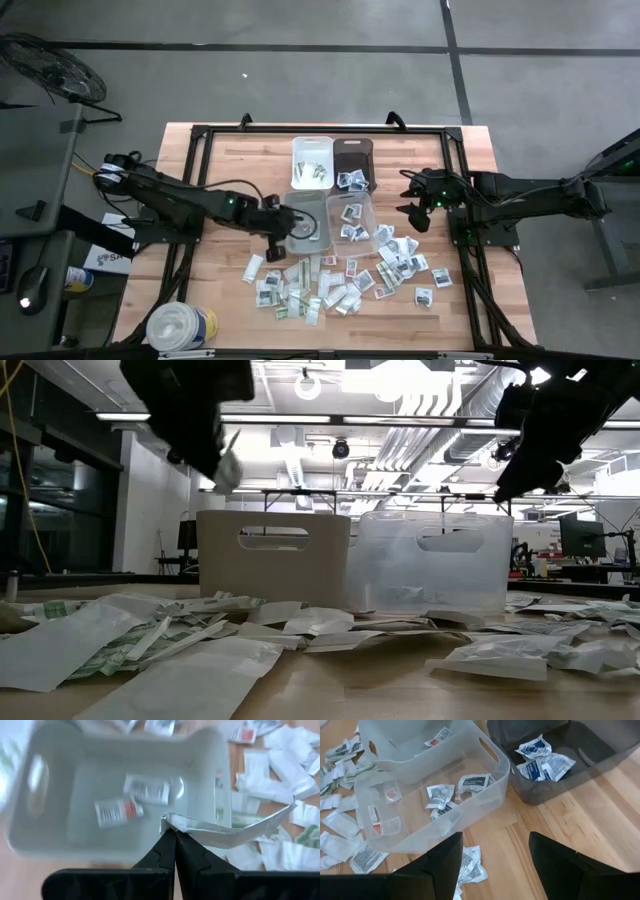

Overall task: Pick & Place First Aid Supplies
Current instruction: Put the green bandage pack into the white bin

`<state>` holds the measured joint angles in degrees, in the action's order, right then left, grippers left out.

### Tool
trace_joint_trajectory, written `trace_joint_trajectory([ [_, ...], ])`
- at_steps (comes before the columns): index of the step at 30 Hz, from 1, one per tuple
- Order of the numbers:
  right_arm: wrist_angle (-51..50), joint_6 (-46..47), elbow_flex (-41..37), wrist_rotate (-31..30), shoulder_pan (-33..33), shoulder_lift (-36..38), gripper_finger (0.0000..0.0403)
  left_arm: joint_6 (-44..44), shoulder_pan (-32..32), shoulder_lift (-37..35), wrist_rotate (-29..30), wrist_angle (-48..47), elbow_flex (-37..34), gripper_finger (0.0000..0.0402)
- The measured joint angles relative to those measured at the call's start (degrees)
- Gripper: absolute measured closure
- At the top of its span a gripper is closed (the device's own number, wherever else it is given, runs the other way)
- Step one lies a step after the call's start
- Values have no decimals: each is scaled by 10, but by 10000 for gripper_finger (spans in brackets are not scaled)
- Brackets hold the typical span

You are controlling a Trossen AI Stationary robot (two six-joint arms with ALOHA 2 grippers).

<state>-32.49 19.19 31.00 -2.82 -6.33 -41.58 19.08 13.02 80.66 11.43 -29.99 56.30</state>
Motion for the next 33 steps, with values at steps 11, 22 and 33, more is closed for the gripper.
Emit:
trace_joint_trajectory([
  [11, 3, -5, 0, 0, 0, 0, 181, -143, -25, 3, 70, 144, 0, 401],
  [22, 11, 1, 0, 0, 0, 0, 181, -87, -190, 3, 64, 170, 1, 401],
  [33, 11, 21, 0, -20, 0, 0, 181, -104, -331, 5, -21, 171, 1, 401],
])
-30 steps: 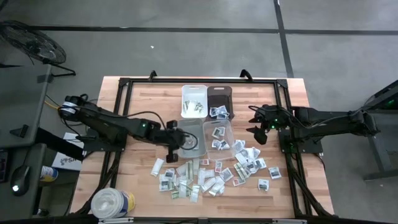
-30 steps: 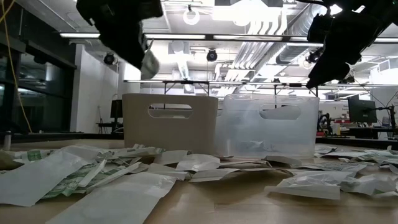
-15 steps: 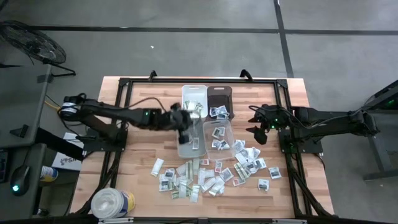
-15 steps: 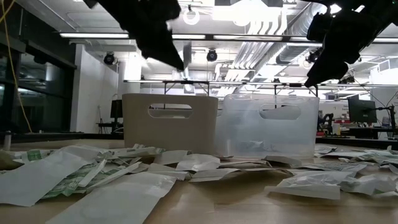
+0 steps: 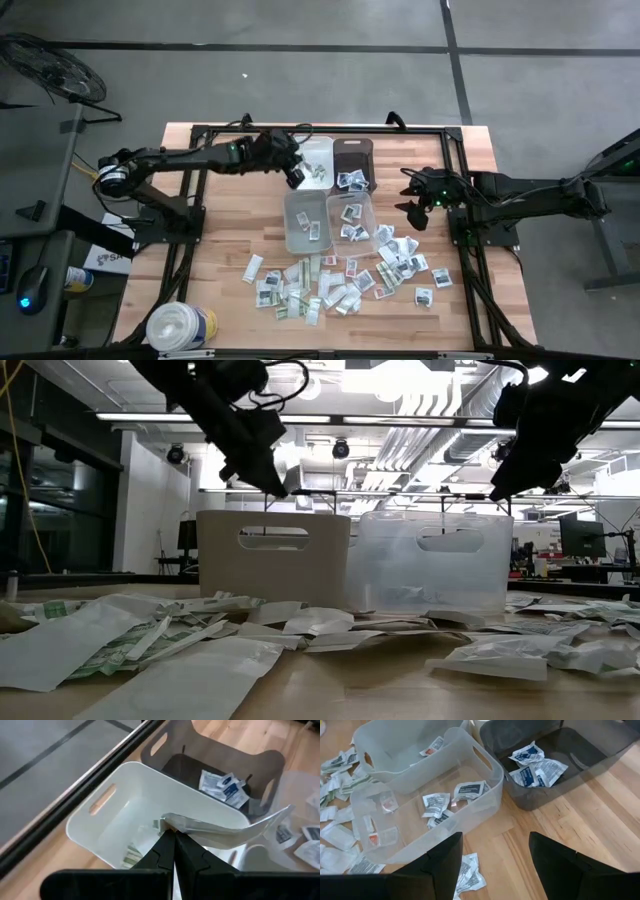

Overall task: Pick & Place First Aid Supplies
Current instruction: Put the green bandage pack into the white bin

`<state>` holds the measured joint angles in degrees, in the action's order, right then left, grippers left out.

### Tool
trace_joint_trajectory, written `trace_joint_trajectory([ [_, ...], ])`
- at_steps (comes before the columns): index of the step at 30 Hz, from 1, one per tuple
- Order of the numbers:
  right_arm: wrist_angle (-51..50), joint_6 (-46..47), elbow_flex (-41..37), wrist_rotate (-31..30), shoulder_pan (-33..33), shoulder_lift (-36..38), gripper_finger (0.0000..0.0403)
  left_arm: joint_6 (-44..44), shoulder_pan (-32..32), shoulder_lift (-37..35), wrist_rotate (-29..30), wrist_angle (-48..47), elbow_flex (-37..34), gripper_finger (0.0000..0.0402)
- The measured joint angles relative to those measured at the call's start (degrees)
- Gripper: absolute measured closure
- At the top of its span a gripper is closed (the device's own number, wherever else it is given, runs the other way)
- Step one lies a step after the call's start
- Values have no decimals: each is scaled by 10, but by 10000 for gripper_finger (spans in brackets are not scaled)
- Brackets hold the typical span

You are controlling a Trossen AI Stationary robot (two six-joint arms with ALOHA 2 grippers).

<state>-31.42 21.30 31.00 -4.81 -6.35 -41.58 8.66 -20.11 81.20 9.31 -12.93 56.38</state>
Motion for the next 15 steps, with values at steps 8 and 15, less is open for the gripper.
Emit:
trace_joint_trajectory([
  [8, 0, 17, 0, -11, 0, 0, 181, -65, -61, 26, -85, -5, 0, 401],
  [15, 0, 35, 0, -15, 0, 0, 181, -152, -65, 69, -90, -6, 9, 401],
])
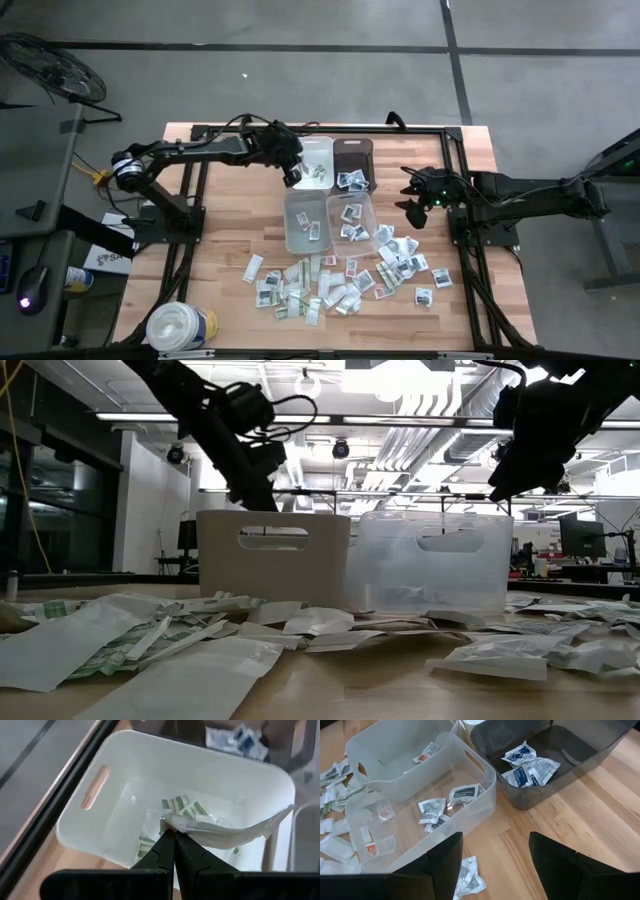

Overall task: Pick & Place First Aid Supplies
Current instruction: Put the green bandage pack into the white bin

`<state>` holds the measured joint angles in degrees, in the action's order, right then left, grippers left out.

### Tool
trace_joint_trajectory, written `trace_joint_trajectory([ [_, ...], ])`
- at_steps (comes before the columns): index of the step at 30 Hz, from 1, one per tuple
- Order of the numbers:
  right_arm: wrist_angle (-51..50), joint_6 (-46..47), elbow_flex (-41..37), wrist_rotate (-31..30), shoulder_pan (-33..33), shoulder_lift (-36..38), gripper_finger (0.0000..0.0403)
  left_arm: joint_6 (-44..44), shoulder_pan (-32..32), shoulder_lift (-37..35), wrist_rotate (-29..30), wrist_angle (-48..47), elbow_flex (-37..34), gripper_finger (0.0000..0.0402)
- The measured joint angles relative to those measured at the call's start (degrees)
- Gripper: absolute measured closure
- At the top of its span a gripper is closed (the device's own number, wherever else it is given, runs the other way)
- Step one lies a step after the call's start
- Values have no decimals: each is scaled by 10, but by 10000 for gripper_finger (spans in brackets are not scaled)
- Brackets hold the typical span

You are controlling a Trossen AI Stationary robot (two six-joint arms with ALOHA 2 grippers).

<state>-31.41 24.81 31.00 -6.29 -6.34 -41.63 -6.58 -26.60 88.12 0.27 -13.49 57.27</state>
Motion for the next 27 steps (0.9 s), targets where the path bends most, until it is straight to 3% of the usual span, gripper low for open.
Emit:
trace_joint_trajectory([
  [8, 0, 9, 0, 2, 0, 0, 181, -89, 0, 51, 4, -4, 51, 393],
  [19, -1, 13, 0, 5, 0, 0, 181, -151, 0, 57, 51, -43, 80, 285],
  [27, -1, 14, 0, 5, 0, 0, 181, -143, 0, 57, 13, -80, 80, 250],
])
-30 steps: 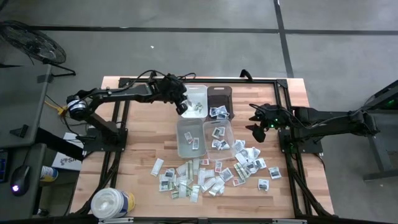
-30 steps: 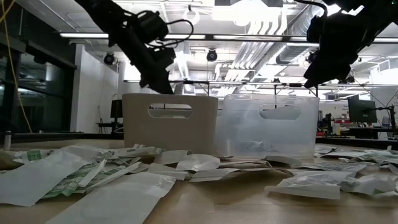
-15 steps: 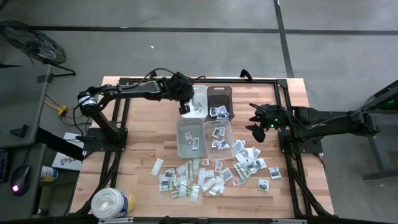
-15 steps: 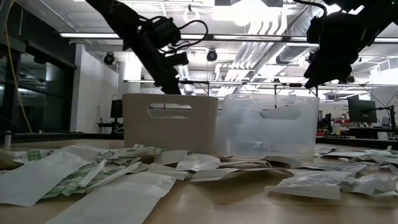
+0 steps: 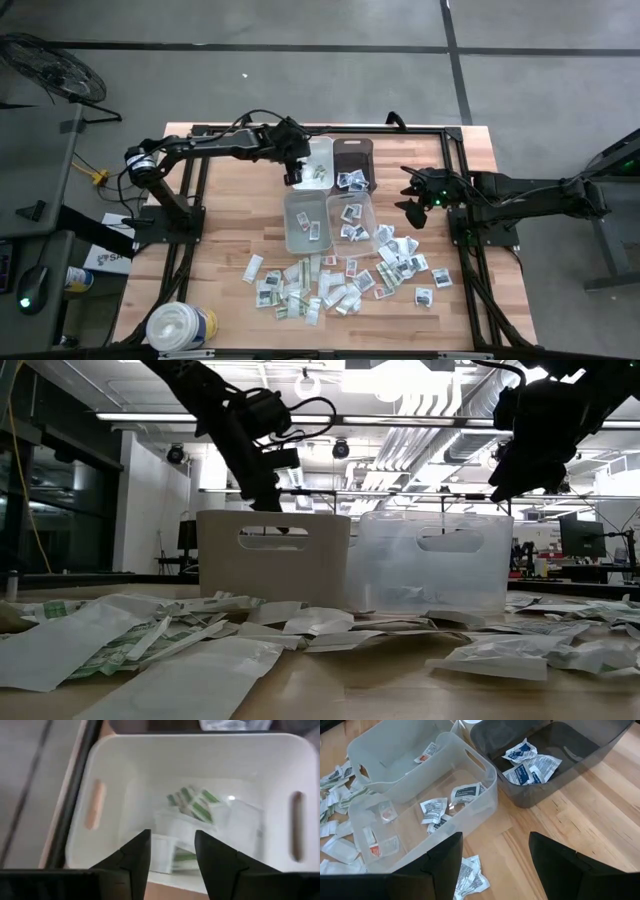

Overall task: Pick & Place First Aid Supplies
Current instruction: Put the green bandage pack into the white bin

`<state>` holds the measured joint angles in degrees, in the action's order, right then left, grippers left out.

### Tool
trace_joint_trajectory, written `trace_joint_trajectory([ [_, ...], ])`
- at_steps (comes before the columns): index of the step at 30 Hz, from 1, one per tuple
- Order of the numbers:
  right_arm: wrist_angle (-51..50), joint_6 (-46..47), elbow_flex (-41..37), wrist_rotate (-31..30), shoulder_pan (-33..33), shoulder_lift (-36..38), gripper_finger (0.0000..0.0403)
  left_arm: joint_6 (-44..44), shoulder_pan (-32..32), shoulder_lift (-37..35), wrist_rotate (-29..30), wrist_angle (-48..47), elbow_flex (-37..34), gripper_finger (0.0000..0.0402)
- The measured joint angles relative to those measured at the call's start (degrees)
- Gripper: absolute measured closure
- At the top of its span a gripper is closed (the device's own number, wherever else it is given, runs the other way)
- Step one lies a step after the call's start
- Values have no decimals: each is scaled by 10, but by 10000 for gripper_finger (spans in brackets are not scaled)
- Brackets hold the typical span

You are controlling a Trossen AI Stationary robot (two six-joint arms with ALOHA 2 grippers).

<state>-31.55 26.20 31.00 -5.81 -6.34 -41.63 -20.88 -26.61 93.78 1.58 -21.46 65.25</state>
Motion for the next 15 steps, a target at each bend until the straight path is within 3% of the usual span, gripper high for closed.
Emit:
trace_joint_trajectory([
  [6, -2, 6, 0, 1, 0, 0, 181, 9, 5, -16, -43, -54, 0, 250],
  [15, -6, 7, 0, 7, 0, 0, 181, 73, 60, -90, -36, -235, 0, 250],
])
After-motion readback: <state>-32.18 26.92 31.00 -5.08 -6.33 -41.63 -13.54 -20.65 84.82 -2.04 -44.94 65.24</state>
